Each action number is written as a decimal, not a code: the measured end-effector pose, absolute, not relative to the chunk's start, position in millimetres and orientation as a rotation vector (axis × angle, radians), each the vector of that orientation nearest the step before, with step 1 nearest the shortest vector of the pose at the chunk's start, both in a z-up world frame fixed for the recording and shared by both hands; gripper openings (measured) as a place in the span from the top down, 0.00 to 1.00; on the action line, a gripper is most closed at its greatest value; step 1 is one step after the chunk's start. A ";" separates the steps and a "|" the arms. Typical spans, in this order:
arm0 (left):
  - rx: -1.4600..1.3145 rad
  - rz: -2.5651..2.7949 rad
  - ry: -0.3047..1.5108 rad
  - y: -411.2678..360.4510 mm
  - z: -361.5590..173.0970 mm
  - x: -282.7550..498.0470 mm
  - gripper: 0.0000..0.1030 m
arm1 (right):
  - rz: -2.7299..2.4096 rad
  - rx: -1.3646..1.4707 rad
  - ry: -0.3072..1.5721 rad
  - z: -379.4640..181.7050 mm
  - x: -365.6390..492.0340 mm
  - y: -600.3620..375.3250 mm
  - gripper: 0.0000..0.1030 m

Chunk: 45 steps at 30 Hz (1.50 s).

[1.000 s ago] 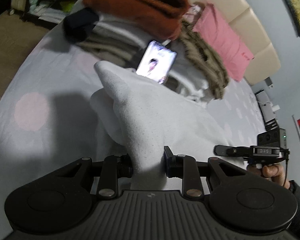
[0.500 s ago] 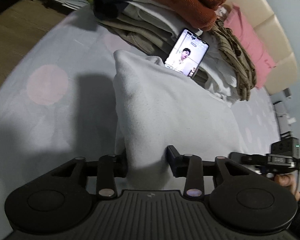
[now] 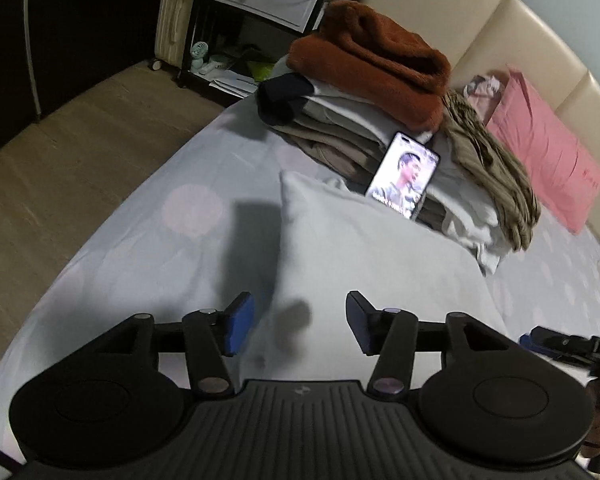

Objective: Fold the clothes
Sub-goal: 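Place the folded shirt on the stack and open both grippers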

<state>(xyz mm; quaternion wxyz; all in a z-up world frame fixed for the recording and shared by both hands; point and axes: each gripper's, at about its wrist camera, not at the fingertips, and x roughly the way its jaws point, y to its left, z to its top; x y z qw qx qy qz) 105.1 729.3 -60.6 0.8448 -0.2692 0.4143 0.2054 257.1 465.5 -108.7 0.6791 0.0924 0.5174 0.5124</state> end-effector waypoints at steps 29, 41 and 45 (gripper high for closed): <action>-0.310 0.581 1.148 559.2 -111.7 73.9 0.37 | 0.920 -0.324 0.997 -89.9 76.0 460.8 0.14; -0.321 0.631 1.145 556.3 -113.8 57.2 0.36 | 0.912 -0.364 0.992 -95.2 58.8 456.4 0.13; -0.317 0.628 1.141 554.2 -113.6 55.0 0.36 | 0.908 -0.371 0.984 -95.5 54.2 453.6 0.13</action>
